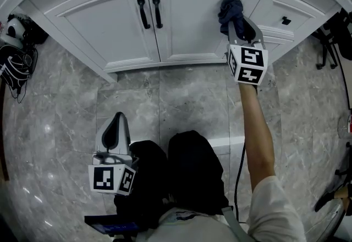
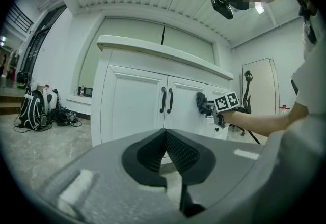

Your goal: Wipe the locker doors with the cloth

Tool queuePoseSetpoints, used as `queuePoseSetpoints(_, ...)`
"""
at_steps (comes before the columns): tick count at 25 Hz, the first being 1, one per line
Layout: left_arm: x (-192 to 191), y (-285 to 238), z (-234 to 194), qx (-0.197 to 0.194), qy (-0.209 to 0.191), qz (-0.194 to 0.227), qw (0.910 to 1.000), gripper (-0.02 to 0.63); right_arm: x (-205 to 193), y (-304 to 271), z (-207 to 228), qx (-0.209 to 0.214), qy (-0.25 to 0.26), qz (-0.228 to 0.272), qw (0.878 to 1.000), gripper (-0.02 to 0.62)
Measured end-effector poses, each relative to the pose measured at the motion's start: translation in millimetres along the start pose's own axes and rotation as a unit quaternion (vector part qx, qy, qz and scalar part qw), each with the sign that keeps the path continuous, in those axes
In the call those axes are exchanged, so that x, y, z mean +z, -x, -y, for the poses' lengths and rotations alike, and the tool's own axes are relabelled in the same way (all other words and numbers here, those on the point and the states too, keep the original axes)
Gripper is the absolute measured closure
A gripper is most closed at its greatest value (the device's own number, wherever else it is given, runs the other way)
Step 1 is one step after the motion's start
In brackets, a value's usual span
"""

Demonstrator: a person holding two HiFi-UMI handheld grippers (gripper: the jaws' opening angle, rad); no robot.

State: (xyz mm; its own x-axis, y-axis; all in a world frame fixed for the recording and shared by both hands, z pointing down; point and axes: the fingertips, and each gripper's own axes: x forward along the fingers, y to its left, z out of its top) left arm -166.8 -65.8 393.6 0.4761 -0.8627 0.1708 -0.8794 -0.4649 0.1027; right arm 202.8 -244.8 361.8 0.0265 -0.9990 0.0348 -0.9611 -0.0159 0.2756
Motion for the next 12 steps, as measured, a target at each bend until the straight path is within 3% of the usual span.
queuePoseSetpoints(3,0.4,0.1,2.3,-0.001,0.0,0.0,1.0,0.604,0.1,2.3,2.8,-0.008,0.022,-0.002,1.0,0.495)
queuePoseSetpoints(8,0.7,0.2,0.5,0.0,0.0,-0.001,1.0,0.604,-4.1,14.1,14.0,-0.032,0.015,-0.001,0.999,0.497)
queuePoseSetpoints(12,0.0,-2.1,-0.8,0.001,-0.001,0.0,1.0,0.604,7.4,29.7,-18.3,0.004,0.026,0.026,0.999,0.497)
